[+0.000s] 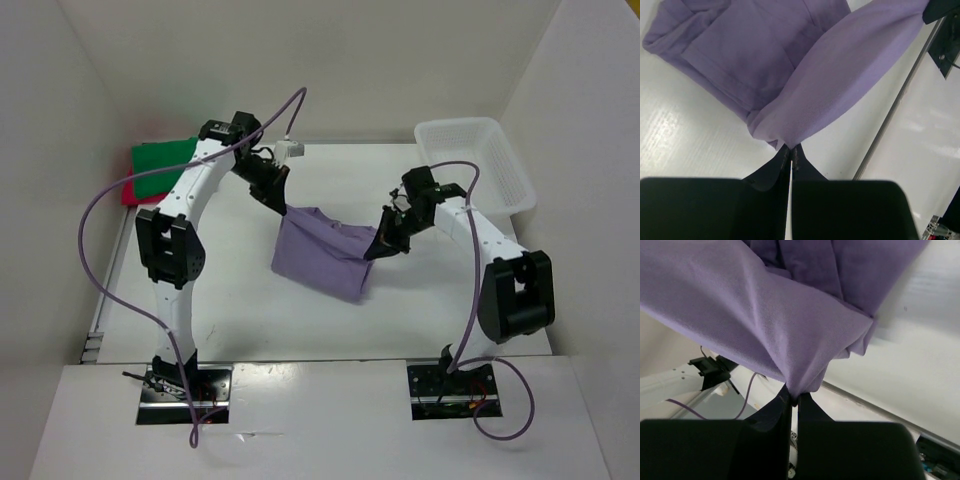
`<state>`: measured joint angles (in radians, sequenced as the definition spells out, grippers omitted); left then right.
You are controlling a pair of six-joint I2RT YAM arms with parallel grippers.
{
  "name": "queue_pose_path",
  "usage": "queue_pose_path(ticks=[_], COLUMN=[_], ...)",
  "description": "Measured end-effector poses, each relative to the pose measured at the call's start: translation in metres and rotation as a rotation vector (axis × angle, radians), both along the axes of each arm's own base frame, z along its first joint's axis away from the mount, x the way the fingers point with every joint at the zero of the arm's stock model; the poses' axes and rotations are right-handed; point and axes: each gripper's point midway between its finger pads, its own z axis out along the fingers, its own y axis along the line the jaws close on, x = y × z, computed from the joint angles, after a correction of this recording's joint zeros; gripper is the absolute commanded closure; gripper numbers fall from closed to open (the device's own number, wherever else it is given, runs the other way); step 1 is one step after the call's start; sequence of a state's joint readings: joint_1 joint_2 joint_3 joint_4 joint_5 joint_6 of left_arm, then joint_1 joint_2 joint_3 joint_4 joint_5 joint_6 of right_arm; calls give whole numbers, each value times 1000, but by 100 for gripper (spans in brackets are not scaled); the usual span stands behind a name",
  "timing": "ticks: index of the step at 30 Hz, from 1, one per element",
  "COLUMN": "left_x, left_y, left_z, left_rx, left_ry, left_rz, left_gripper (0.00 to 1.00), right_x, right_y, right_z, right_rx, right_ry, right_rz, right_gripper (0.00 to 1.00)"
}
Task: Fold and stack the t-shirts
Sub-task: Fold the long partially folded tshirt into a neat square
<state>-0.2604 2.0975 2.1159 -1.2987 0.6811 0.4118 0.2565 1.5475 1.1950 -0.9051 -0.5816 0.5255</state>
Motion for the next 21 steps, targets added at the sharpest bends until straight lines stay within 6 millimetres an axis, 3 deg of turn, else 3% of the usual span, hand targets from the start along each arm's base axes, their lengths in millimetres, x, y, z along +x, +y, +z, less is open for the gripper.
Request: queue_pose_path(ticks=[5,13,20,21], left_x=[20,48,79,83], left_y=[-6,-16,-23,-23], left_z=[-5,-34,-48,-50], left_rx=[-18,-27,-35,-33], left_ry=[-12,13,-26,-28], left_rz=[19,55,81,85], left_gripper=[100,100,97,97], right_x=[24,57,89,94], right_y=[-4,-22,-27,-28], right_z=[-12,-38,-43,-44], right_rx=[6,22,11,0], right_ry=[4,19,-22,-31], right_rz=[-13,-88,-139,-148], right_gripper=[100,100,79,71])
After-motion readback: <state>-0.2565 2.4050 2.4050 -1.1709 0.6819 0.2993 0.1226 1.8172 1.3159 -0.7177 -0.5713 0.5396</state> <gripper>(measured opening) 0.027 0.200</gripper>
